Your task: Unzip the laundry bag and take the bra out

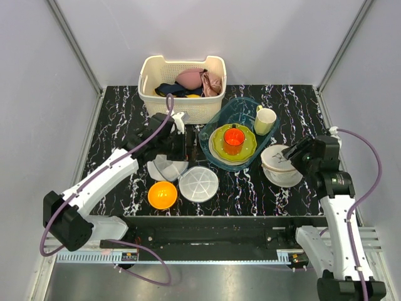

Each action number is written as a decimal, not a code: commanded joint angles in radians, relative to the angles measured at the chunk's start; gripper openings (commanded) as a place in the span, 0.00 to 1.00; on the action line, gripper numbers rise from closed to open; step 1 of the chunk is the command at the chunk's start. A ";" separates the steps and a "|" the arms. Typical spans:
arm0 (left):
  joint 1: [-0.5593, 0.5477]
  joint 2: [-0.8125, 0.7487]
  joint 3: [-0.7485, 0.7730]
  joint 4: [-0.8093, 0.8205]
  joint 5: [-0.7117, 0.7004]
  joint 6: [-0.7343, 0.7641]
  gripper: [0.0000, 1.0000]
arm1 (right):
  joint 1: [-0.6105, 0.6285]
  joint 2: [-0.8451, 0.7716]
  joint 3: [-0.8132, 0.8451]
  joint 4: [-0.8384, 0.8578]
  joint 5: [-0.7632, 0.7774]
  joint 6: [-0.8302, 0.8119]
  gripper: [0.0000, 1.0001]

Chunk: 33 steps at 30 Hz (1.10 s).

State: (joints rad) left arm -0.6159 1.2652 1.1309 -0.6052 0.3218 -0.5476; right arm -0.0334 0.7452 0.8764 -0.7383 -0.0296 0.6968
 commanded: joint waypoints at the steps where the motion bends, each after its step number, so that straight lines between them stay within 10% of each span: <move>1: -0.005 0.034 0.032 0.056 0.029 -0.008 0.99 | 0.099 0.029 -0.013 -0.095 0.115 0.045 0.62; 18: -0.058 0.068 0.027 0.094 0.079 0.012 0.99 | 0.199 0.066 -0.212 0.088 0.315 0.259 0.87; 22: -0.058 0.054 0.020 0.081 0.068 0.029 0.99 | 0.199 0.082 -0.215 0.140 0.339 0.250 0.56; 23: -0.058 0.053 0.017 0.081 0.069 0.031 0.99 | 0.199 0.076 -0.212 0.139 0.341 0.245 0.31; 26: -0.058 0.054 0.010 0.081 0.074 0.032 0.99 | 0.199 -0.027 -0.244 0.163 0.324 0.237 0.00; 33: -0.058 0.094 0.062 0.122 0.138 -0.007 0.99 | 0.199 -0.211 -0.209 0.028 0.275 0.201 0.00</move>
State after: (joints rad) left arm -0.6712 1.3548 1.1381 -0.5644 0.3893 -0.5289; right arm 0.1619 0.5713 0.6022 -0.6529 0.2501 0.9318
